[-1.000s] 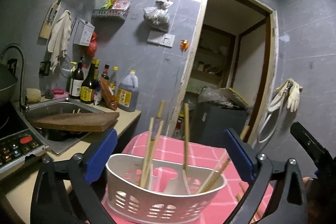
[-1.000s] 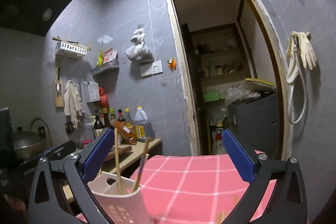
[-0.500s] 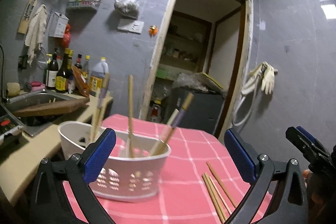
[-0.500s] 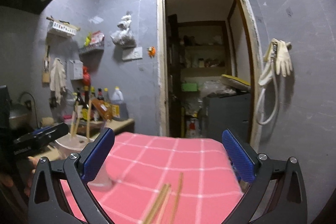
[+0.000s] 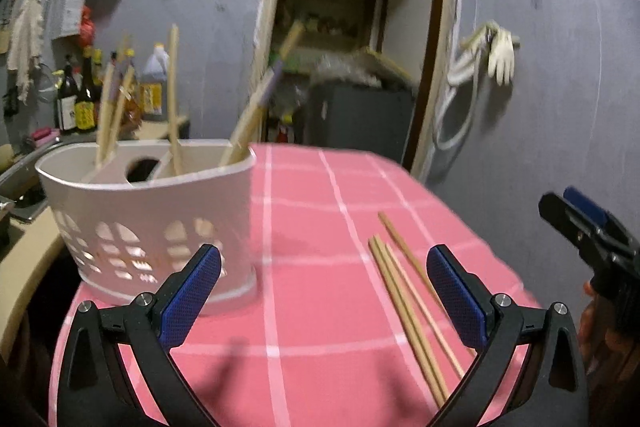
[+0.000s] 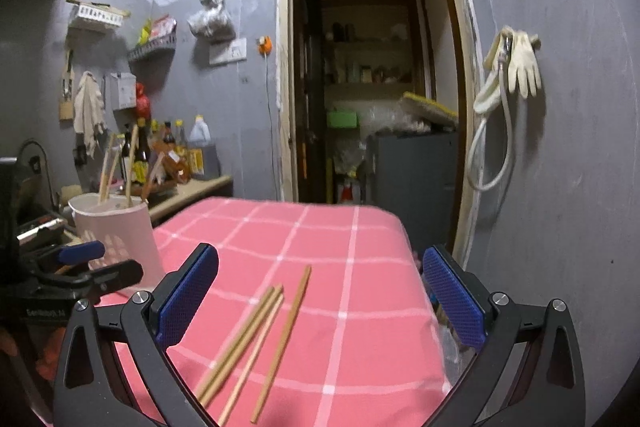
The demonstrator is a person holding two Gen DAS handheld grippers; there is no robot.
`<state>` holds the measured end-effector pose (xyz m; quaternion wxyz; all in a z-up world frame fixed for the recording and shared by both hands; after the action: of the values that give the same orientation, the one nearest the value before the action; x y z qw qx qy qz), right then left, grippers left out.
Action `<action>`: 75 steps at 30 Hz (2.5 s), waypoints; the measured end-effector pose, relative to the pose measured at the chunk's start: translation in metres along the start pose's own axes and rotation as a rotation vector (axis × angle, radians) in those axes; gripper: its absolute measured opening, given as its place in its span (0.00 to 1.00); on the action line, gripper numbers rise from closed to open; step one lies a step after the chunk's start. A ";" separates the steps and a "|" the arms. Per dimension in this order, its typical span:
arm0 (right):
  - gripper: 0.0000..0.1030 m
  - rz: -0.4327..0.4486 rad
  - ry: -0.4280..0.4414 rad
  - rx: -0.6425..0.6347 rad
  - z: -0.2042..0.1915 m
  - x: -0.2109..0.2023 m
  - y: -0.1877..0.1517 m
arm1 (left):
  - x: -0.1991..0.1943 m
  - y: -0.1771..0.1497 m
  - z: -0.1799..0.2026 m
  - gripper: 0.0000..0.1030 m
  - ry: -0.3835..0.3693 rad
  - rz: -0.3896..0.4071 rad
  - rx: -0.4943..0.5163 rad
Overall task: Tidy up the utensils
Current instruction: 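Grasp a plain chopstick with the left tool while the right tool grasps another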
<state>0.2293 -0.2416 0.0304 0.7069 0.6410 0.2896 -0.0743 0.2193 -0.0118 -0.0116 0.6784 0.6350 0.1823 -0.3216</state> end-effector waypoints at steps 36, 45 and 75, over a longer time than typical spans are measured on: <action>0.20 -0.621 0.196 -0.041 0.004 0.107 -0.038 | 0.099 0.010 0.024 0.42 -0.157 -0.436 0.068; 0.20 -0.615 0.194 -0.016 0.007 0.109 -0.037 | 0.124 0.022 0.036 0.22 -0.120 -0.456 0.093; 0.08 -0.717 0.125 0.126 0.010 0.179 -0.003 | 0.137 0.033 0.033 0.09 -0.149 -0.469 0.042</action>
<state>0.3781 -0.2036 -0.0623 0.5760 0.5445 0.5333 -0.2955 0.3359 -0.0723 -0.0731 0.5834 0.5638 0.2673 -0.5199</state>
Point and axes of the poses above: each gripper's, at about its wrist camera, not at the fingertips, and x roughly the way its jaws point, z to its right, y to its top, the point moved 2 cm from there along x, roughly the way its jaws point, and after that the axes turned 15 degrees about -z, right-handed, at the moved point
